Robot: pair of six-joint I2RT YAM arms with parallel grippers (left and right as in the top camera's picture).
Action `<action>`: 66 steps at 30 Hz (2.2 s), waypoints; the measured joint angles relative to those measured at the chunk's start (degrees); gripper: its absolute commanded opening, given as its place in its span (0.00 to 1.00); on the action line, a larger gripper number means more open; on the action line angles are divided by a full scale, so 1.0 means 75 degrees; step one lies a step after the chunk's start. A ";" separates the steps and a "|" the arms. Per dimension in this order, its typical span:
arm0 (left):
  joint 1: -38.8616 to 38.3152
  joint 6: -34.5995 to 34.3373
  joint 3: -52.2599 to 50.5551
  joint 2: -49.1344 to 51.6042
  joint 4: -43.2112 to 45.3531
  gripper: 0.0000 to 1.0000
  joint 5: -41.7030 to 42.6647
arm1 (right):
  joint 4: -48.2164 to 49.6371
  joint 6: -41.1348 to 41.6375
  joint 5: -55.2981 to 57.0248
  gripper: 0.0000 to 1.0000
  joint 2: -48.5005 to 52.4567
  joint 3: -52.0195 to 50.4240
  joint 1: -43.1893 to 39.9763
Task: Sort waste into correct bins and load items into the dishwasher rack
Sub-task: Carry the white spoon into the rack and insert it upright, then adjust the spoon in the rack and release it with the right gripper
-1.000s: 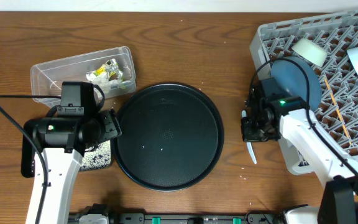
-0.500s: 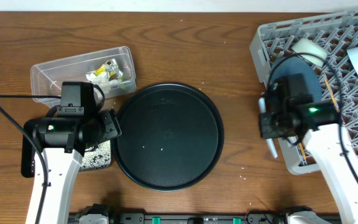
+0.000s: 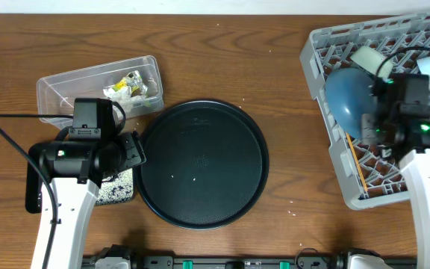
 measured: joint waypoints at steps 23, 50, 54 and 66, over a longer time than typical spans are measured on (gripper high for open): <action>0.0000 0.0000 0.0000 0.0000 -0.0003 0.68 -0.0003 | 0.2267 -0.2614 0.0350 0.01 0.1495 0.0015 -0.1772; 0.0000 0.0000 0.0000 0.0000 -0.0006 0.68 -0.0003 | 0.2637 -0.2868 0.0216 0.38 0.2742 0.0029 -0.1996; 0.0000 0.0000 0.0000 0.0000 -0.0006 0.68 -0.0003 | 0.2454 -0.2637 -0.0038 0.21 0.2704 0.0029 -0.1990; 0.0000 0.0000 0.0003 0.0000 -0.0012 0.68 -0.0003 | -0.0799 -0.0440 -0.1116 0.01 0.1402 0.0050 -0.1935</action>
